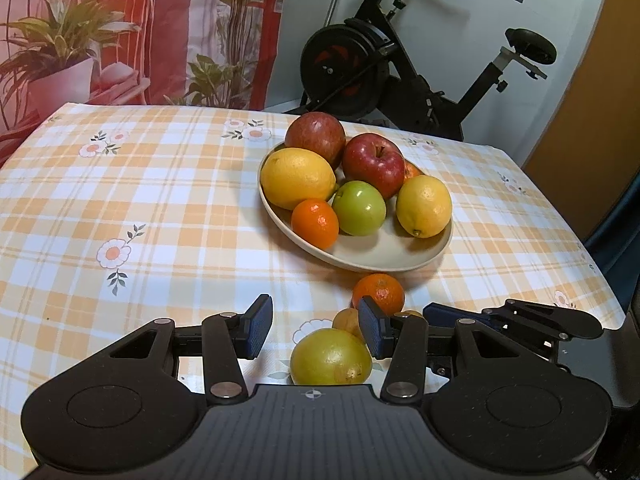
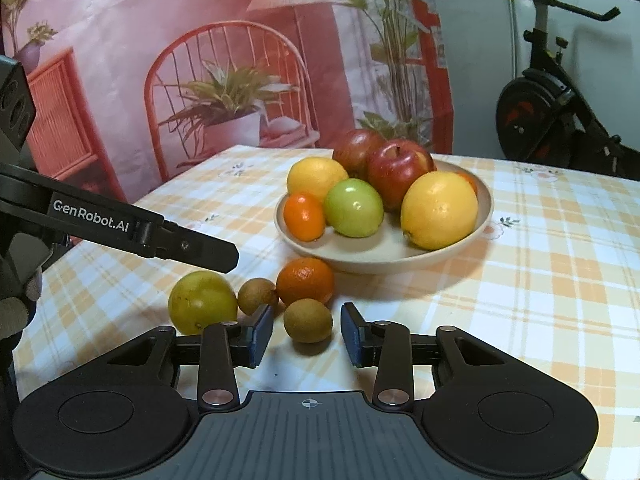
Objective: Organize fruits
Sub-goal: 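Close the right tool on the brown kiwi while the left tool reaches an orange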
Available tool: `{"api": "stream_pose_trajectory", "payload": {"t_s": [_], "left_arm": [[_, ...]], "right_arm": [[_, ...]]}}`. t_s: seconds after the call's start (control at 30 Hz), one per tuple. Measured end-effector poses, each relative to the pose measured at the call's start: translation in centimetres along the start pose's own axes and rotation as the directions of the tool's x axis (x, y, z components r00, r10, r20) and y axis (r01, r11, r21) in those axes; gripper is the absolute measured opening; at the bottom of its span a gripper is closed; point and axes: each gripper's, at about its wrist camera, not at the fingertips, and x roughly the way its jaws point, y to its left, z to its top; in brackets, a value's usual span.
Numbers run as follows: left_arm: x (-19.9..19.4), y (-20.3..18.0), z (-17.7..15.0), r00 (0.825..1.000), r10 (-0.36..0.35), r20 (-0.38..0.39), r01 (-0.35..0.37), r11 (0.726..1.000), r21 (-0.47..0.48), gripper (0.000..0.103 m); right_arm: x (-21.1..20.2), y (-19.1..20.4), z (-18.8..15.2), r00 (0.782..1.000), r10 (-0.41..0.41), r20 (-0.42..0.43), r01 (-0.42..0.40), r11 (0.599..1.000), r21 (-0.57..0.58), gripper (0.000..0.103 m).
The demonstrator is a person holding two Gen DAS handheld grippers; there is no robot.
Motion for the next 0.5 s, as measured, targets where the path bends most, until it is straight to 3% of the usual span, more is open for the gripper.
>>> {"api": "stream_pose_trajectory", "payload": {"t_s": [0.3, 0.5], "left_arm": [[0.6, 0.1, 0.4, 1.0, -0.017, -0.018, 0.016, 0.999, -0.03, 0.05], [1.0, -0.7, 1.1, 0.998, -0.05, -0.023, 0.049, 0.998, -0.037, 0.05]], "right_arm": [[0.4, 0.1, 0.0, 1.0, -0.004, -0.028, 0.003, 1.0, -0.008, 0.026], [-0.2, -0.2, 0.0, 1.0, -0.007, 0.001, 0.007, 1.0, -0.002, 0.026]]}}
